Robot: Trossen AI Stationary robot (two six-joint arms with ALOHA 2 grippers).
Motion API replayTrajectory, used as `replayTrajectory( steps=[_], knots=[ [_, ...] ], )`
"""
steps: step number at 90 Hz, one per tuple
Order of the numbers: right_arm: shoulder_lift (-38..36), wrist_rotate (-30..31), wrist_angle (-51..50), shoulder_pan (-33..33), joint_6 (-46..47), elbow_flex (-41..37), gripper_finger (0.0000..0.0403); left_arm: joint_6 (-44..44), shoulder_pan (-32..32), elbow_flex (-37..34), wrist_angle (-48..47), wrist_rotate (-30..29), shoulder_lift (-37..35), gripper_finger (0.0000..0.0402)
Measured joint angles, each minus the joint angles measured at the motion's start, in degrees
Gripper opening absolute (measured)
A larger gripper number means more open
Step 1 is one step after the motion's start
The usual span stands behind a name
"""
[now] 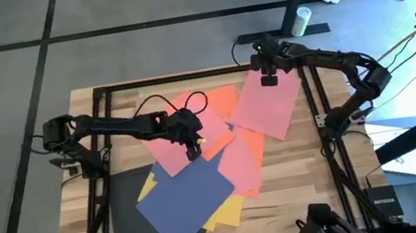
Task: Organize paper
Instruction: Put the pink paper to the top right of the table
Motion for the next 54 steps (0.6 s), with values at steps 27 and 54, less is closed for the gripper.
replayTrajectory(
  steps=[27, 54],
  knots=[
    [-0.20, -0.12, -8.86, 8.55, 11.21, 0.00, 0.0016, -0.05, -0.47, 0.00, 4.12, 0.02, -0.11, 0.0000],
    [-3.30, -17.01, -23.57, 20.70, 34.62, 0.00, 0.0002, -0.18, -1.27, 0.00, 4.58, 0.04, -0.13, 0.0000]
  ],
)
